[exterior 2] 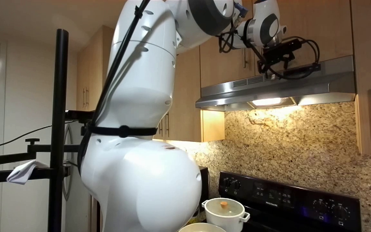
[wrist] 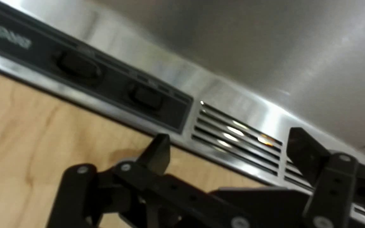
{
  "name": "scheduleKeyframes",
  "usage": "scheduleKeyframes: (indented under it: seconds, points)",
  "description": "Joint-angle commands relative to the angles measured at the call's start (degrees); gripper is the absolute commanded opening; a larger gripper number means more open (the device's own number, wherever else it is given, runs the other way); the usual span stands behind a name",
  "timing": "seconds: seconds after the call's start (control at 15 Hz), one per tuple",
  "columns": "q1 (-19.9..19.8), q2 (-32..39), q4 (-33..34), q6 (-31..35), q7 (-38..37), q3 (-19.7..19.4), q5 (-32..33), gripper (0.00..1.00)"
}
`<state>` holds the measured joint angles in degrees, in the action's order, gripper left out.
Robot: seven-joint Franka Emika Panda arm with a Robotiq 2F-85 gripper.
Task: Turn on the light under the top cabinet.
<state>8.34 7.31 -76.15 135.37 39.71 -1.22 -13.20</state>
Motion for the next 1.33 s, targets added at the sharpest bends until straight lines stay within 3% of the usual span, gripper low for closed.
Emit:
scheduleKeyframes:
  seconds: [0.0,0.47,0.73,0.93,1.27]
  points:
    - [0.61,0.88,3.31,0.26,4.05,1.55,-1.91,1.00]
    - [0.83,-1.37,1.97,1.92,4.18,2.35,-0.85,1.00]
    - [1.10,-4.40,-2.01,3.55,1.04,1.82,1.27,1.00]
    - [1.40,-7.32,-6.97,6.56,-4.38,1.18,5.38,1.00]
    - [1.32,-13.58,-17.93,11.09,-19.45,1.98,17.66,1.00]
